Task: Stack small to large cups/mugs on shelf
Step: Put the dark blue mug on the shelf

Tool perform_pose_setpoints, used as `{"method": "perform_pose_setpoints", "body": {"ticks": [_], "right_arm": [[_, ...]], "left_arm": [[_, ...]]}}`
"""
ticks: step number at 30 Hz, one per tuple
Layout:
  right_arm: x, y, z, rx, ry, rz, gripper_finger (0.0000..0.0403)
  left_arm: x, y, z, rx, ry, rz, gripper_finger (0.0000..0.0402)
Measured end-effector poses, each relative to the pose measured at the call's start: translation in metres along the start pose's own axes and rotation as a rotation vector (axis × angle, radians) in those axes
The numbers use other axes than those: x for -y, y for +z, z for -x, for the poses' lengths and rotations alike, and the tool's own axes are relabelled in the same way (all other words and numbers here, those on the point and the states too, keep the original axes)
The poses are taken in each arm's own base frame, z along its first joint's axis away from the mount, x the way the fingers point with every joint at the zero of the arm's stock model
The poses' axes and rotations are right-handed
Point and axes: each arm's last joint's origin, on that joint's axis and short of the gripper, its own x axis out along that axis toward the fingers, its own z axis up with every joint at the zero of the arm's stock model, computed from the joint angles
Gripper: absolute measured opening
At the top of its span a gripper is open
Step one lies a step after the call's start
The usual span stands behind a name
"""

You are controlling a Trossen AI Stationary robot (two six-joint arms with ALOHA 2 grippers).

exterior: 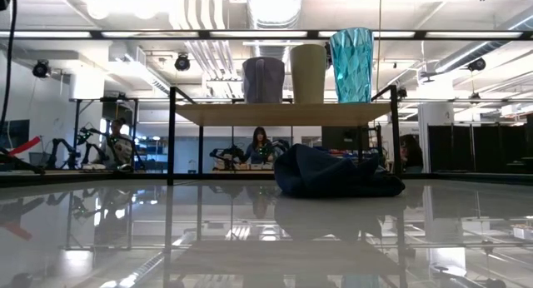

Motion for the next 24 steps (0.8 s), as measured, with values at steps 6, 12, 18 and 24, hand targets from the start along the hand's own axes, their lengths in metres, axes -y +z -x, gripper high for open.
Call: {"method": "perform_pose_setpoints", "body": {"ticks": [6,12,18,24], "right_arm": [[0.0,0.0,0.0,-0.002,0.001,0.0,0.0009],[0.0,-0.001,0.0,-0.051,0.013,0.007,0.0009],[0.0,-0.002,0.0,-0.059,0.015,0.026,0.0009],[0.0,-0.002,0.0,-0.066,0.019,0.057,0.0009]], "left_arm": [[0.002,0.0,-0.003,-0.001,0.016,0.0,0.0028],[0.0,0.002,0.004,0.033,-0.006,-0.005,0.0006],[-0.006,0.014,0.047,0.142,-0.074,0.009,0.0004],[-0.02,0.035,0.119,0.297,0.024,-0.048,0.0002]]}}
